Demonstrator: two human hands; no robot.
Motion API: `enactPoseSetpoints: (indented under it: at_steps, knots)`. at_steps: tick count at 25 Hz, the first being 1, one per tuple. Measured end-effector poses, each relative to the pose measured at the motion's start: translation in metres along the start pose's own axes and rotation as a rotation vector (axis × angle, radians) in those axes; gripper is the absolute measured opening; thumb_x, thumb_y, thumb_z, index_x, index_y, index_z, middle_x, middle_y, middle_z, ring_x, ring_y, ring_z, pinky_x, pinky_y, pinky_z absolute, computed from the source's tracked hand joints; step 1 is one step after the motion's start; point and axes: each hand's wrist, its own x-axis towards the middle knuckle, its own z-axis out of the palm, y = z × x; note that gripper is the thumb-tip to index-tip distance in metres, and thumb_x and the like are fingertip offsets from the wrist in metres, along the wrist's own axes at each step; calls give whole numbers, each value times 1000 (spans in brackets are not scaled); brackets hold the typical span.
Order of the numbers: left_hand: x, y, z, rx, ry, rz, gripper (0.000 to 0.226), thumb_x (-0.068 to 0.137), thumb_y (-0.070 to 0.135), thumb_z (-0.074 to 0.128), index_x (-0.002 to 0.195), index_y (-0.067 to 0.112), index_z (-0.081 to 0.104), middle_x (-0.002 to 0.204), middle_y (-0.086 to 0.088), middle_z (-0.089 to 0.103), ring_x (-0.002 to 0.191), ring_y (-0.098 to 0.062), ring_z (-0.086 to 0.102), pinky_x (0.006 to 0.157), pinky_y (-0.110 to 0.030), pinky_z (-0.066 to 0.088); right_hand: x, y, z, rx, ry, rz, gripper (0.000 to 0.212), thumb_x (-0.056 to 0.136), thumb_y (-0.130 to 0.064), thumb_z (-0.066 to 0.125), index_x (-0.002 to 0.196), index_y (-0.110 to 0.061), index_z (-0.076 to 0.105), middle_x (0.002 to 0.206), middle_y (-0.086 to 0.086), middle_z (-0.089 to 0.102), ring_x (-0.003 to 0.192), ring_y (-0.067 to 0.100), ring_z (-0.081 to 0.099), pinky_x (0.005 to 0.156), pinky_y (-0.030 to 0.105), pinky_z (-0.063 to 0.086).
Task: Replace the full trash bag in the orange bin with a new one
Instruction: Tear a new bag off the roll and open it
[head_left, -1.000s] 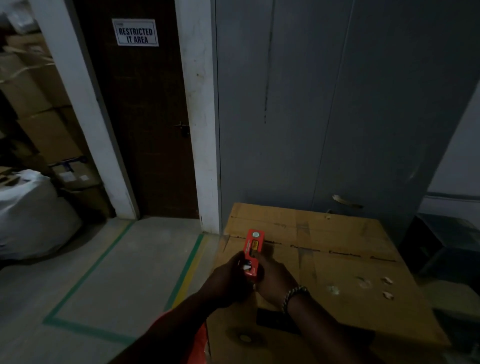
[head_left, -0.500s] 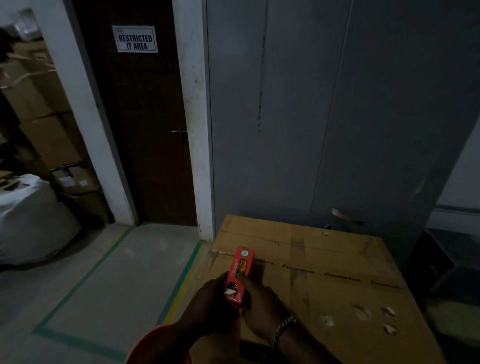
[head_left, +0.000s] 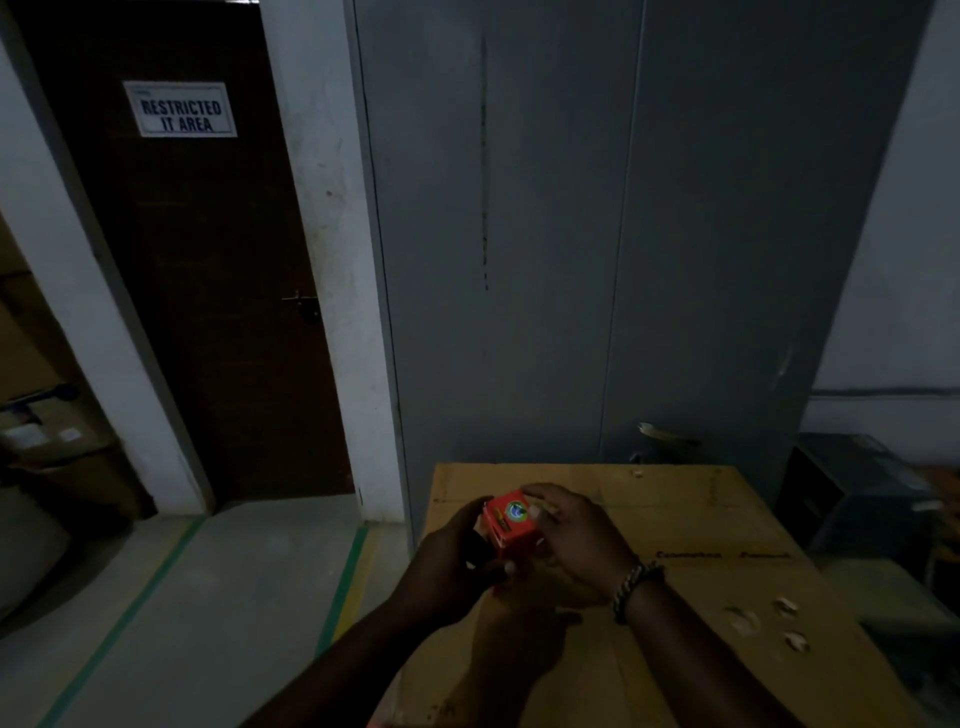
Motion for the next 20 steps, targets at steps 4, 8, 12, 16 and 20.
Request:
enactPoseSetpoints:
  at_steps: [4, 8, 12, 16, 20]
  knots:
    - [11, -9, -6, -8, -11, 24, 76, 89, 42, 69, 153, 32, 30, 102, 12, 69, 93, 3, 65, 78, -13, 50, -5, -2, 10, -18, 59, 21, 34, 101, -38, 50, 134, -37, 57, 134, -3, 63, 105, 17, 68, 86, 41, 60]
    - [18, -16, -8, -2, 3, 68, 73, 87, 45, 71, 149, 36, 36, 120, 10, 56, 94, -4, 63, 75, -17, 50, -11, -10, 11, -44, 112, 16, 43, 102, -29, 52, 141, -43, 49, 143, -7, 55, 124, 15, 57, 92, 31, 57]
    - [23, -14, -8, -61, -12, 111, 67, 87, 41, 73, 146, 34, 41, 137, 13, 49, 97, -6, 65, 74, -16, 54, -15, -23, 12, -121, 145, -33, 44, 96, -23, 62, 137, -38, 57, 139, -11, 59, 124, 10, 57, 96, 25, 53]
    - [21, -11, -9, -82, -22, 120, 58, 89, 28, 73, 140, 34, 45, 131, 20, 55, 94, -3, 66, 72, -16, 56, -16, -29, 12, -149, 52, -4, 69, 82, -37, 77, 144, -41, 47, 139, -12, 58, 119, 11, 60, 95, 31, 55]
    - [20, -9, -12, -105, -9, 113, 59, 89, 29, 73, 139, 36, 44, 123, 26, 52, 93, -5, 67, 76, -25, 60, -14, -37, 14, -232, 26, -51, 73, 75, -34, 83, 140, -37, 50, 136, -10, 58, 120, 12, 58, 98, 31, 52]
